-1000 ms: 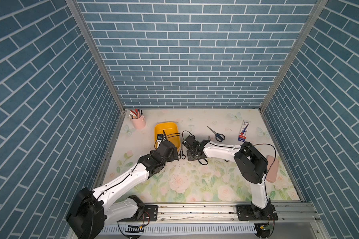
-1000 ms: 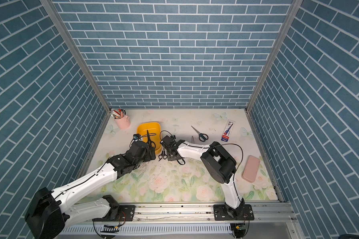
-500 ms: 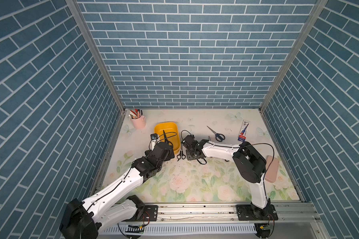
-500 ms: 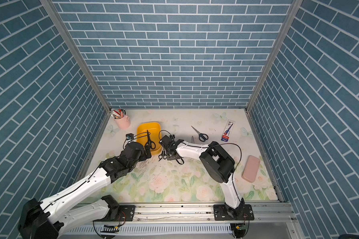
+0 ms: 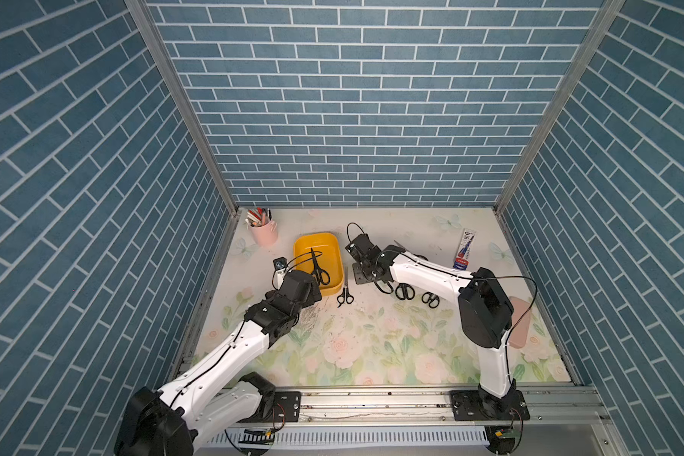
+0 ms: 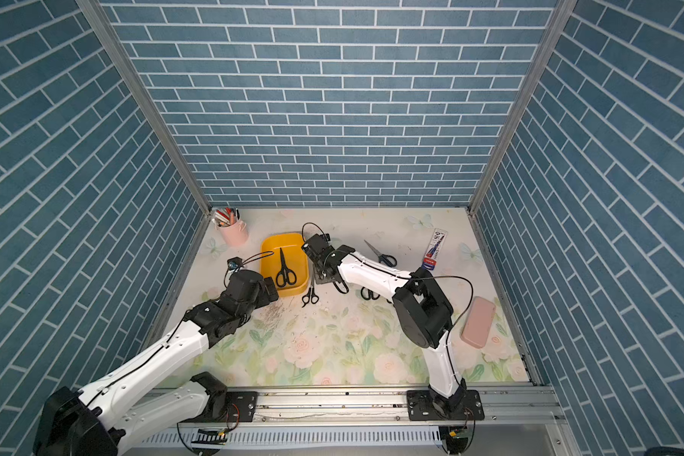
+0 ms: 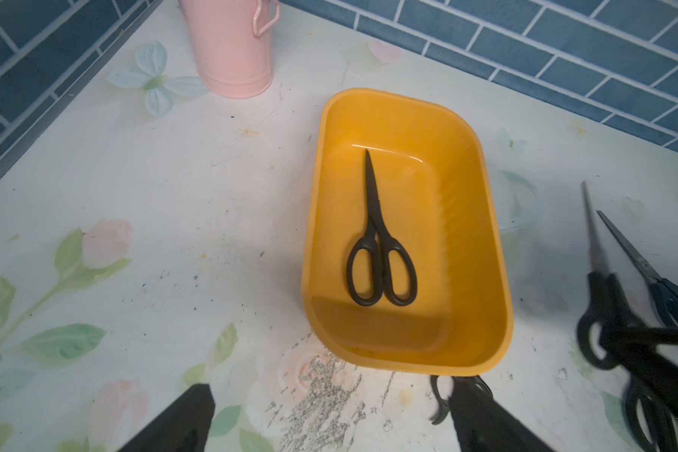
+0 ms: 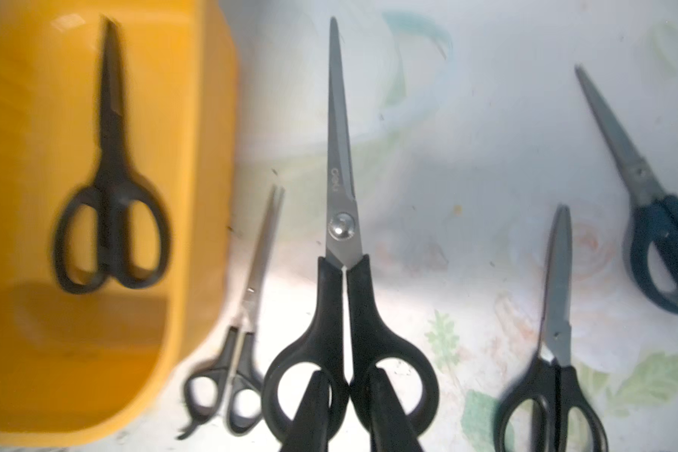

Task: Put the scissors into the storage box
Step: Place the scissors in the storage box.

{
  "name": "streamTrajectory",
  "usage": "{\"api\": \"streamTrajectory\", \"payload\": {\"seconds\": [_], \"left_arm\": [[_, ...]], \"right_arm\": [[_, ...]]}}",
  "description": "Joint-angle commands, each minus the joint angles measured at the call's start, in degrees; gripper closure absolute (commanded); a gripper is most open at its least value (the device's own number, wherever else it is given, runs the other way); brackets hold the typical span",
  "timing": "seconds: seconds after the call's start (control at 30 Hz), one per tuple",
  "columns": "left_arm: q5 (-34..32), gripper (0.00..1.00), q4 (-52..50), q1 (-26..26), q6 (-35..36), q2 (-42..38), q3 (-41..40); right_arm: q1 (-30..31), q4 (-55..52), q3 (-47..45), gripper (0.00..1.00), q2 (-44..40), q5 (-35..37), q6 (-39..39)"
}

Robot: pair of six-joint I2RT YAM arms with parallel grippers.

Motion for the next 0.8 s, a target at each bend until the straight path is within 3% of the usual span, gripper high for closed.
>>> {"api": "streamTrajectory", "payload": {"seconds": [0.0,0.3,0.63,0.77], "left_arm": [[2.4,0.00,0.2,2.3,-0.7,-1.9,-1.4],[0.9,0.00,-2.5,3.1,-1.4,-2.7,-2.3],[-0.2,0.00,-5.6,3.0,-1.4,-3.4,-0.3],[-1.6,0.02,-7.3,2.1,-1.5,-2.7,1.4]], "right_arm": [[1.2,-1.6,5.3,1.00,-0.1,0.6,-3.5],[4.8,-2.9,22.6,1.00,14.8,-9.2,-6.8],[5.0,-5.2,32.9,1.00,24.9,-9.1,-5.9],[4.9,-4.0,32.7,0.64,25.0,-9.1,-5.9]]}}
